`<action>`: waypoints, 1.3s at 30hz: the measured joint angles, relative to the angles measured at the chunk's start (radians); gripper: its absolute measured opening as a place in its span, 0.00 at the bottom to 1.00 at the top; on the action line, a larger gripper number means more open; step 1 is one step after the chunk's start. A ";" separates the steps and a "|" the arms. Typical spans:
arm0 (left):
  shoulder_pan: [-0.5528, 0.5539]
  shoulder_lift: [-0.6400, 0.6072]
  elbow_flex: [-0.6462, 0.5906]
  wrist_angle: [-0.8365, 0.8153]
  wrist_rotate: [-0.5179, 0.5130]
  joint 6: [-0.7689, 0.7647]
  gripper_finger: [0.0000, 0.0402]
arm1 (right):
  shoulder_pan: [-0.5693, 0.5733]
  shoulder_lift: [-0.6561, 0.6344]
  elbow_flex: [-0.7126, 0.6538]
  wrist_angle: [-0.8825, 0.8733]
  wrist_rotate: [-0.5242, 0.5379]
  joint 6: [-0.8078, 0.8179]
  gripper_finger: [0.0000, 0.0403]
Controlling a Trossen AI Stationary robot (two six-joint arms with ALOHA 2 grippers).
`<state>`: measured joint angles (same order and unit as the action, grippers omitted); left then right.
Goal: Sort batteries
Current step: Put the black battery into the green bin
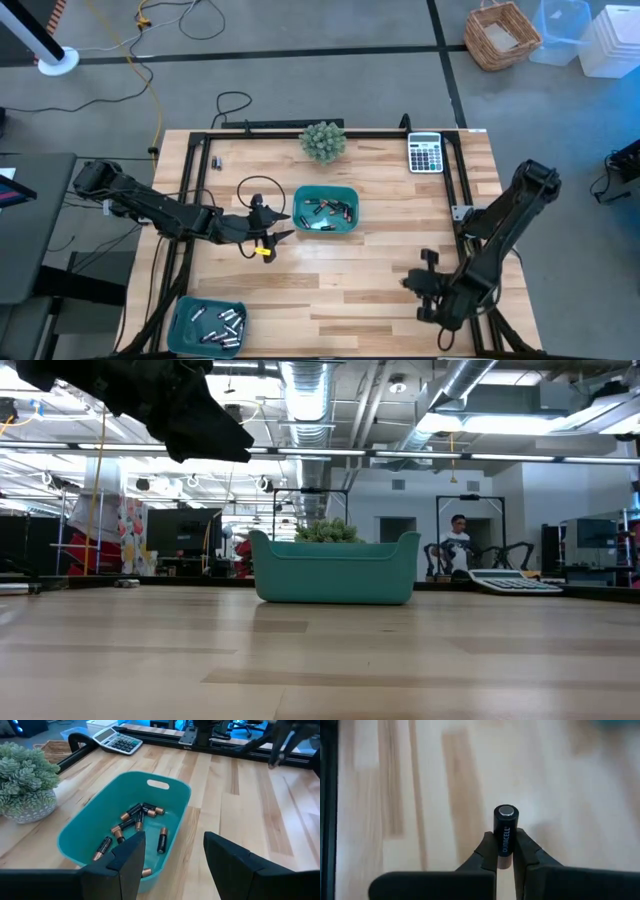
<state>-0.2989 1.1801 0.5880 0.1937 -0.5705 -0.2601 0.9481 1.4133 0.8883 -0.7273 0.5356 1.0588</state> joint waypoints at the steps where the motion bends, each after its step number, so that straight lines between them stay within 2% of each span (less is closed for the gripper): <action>1: 0.000 0.000 0.000 0.000 0.000 -0.005 0.49 | -0.010 -0.019 0.000 0.009 0.034 -0.026 0.07; 4: 0.000 0.000 0.000 0.000 0.000 -0.010 0.49 | -0.053 -0.059 0.000 0.040 0.107 -0.118 0.07; 8: 0.000 -0.006 0.000 -0.001 0.000 -0.013 0.49 | -0.141 -0.076 0.000 0.115 0.150 -0.281 0.07; 16: -0.001 -0.086 0.000 -0.014 -0.013 0.027 0.49 | -0.345 -0.057 0.000 0.518 0.136 -0.723 0.07; 20: -0.001 -0.141 0.000 -0.098 -0.070 0.021 0.49 | -0.453 -0.050 0.000 0.686 0.052 -0.892 0.07; 22: -0.001 -0.170 0.000 -0.153 -0.104 -0.012 0.49 | -0.514 -0.040 0.001 0.744 0.019 -0.918 0.07; 28: -0.001 -0.223 0.001 -0.259 -0.156 -0.082 0.49 | -0.707 0.014 0.000 0.757 -0.059 -0.974 0.07; 32: 0.000 -0.242 0.001 -0.318 -0.251 -0.127 0.49 | -0.840 0.094 0.000 0.813 -0.123 -0.977 0.08; 36: 0.024 -0.267 0.001 -0.451 -0.333 -0.290 0.49 | -0.938 0.158 0.000 0.852 -0.176 -0.931 0.10; 39: 0.051 -0.274 0.001 -0.572 -0.341 -0.417 0.49 | -0.960 0.186 0.000 0.909 -0.199 -0.959 0.19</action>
<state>-0.2475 0.9059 0.5892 -0.3784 -0.9110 -0.6770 -0.0115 1.5998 0.8883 0.1812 0.3370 0.0995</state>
